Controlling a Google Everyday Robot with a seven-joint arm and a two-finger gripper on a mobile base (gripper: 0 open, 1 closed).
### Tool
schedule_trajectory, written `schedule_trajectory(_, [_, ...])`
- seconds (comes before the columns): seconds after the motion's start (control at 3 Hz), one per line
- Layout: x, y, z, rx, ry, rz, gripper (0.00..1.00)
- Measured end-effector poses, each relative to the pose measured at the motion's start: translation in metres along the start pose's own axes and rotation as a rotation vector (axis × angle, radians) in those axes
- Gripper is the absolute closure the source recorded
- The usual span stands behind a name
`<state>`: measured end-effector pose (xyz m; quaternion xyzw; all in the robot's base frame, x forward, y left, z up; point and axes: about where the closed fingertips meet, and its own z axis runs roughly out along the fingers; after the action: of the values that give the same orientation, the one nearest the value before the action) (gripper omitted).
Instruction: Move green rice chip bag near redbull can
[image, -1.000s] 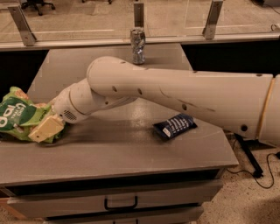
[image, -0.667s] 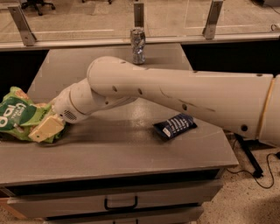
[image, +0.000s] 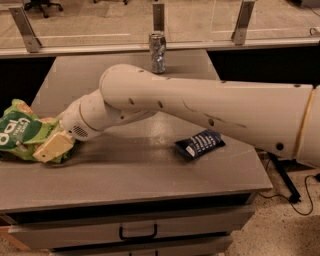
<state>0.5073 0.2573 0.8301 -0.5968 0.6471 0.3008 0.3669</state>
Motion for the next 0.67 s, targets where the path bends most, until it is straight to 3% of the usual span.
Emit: schedule_trajectory(0.67, [-0.0034, -0.0041, -0.0042, 0.002, 0.012, -0.012, 1.00])
